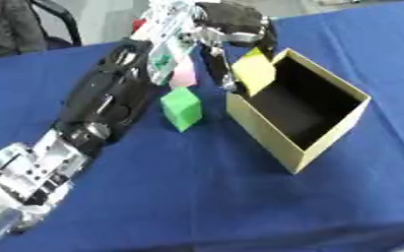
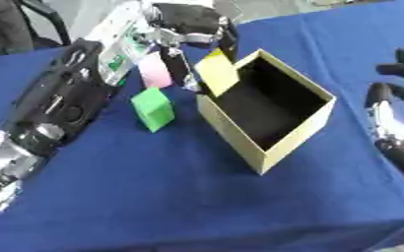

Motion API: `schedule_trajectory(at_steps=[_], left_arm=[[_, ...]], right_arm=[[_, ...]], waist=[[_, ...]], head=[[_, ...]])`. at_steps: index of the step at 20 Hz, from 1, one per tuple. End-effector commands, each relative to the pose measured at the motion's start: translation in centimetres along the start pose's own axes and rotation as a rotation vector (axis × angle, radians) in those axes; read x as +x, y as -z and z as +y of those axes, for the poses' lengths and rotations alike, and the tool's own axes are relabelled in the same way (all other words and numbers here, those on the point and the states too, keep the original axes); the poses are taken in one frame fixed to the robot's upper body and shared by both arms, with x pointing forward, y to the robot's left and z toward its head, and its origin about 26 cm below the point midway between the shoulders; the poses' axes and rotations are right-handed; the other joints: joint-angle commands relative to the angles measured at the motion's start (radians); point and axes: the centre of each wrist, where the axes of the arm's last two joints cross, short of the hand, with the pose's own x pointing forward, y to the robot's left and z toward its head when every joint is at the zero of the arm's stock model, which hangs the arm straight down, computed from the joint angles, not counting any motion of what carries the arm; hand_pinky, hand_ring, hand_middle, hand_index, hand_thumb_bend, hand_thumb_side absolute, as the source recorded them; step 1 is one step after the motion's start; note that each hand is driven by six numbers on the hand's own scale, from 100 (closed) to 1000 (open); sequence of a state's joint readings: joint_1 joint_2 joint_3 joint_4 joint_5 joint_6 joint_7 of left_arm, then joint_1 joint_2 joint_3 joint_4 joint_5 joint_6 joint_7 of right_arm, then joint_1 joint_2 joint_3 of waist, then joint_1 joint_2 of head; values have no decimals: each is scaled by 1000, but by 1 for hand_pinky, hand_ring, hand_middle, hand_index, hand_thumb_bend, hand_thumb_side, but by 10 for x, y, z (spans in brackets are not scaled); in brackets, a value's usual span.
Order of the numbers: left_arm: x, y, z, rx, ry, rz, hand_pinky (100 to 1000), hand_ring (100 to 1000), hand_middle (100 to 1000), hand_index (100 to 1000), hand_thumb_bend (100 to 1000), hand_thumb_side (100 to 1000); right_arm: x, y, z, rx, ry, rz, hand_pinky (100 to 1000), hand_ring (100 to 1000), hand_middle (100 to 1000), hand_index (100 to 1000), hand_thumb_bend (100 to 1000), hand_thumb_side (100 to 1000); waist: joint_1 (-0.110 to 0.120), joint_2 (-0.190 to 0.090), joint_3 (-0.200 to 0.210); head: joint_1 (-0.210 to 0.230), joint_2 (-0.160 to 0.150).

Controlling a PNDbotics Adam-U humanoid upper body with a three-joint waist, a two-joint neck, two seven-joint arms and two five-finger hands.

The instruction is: Pick up objects on the table and place them in the box.

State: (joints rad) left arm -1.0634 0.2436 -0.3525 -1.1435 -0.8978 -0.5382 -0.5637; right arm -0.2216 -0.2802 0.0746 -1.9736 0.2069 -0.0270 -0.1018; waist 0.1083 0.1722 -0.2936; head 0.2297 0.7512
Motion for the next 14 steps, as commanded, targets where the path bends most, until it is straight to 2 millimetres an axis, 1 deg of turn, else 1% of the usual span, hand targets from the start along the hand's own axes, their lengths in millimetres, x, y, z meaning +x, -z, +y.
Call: schedule_trajectory(at_steps=[1, 2, 4, 6, 8, 9, 11, 14], left_arm=[[2, 8, 1, -3, 28, -18, 792, 648, 529, 628, 486, 129], [4, 12, -4, -13, 25, -28, 793, 663, 558, 659, 523, 159], [9, 18, -12, -30, 28, -48, 788, 675, 607, 712, 562, 180], [13, 22, -18, -42, 40, -67, 791, 704, 667, 784, 680, 244], [15, 24, -20, -58, 60, -85, 796, 726, 703, 813, 778, 304], [16, 23, -19, -65, 73, -91, 801, 741, 731, 831, 841, 336], [16, 20, -13, -70, 100, -94, 807, 751, 748, 843, 881, 370], [13, 9, 0, -42, 126, -77, 803, 730, 724, 829, 865, 384]], right_arm=[[9, 9, -16, -64, -48, -74, 862, 974, 755, 926, 144, 492], [10, 11, -19, -77, -57, -90, 857, 961, 753, 926, 140, 491], [11, 13, -24, -97, -65, -114, 852, 945, 746, 926, 133, 489], [12, 15, -27, -110, -72, -129, 849, 938, 742, 927, 130, 489], [12, 16, -29, -113, -78, -133, 849, 936, 741, 928, 127, 490], [12, 16, -29, -114, -80, -132, 849, 936, 740, 928, 126, 491], [11, 15, -29, -113, -83, -127, 849, 935, 739, 928, 120, 494], [11, 14, -29, -113, -84, -122, 847, 934, 738, 928, 117, 494]], waist=[[-16, -10, -5], [-17, -9, -8], [-18, -7, -10], [-19, -6, -11], [-21, -5, -11], [-21, -5, -10], [-21, -7, -6], [-23, -11, 2]], head=[[9, -16], [10, -17], [13, -18], [13, -19], [11, -20], [11, -19], [9, -17], [6, -13]])
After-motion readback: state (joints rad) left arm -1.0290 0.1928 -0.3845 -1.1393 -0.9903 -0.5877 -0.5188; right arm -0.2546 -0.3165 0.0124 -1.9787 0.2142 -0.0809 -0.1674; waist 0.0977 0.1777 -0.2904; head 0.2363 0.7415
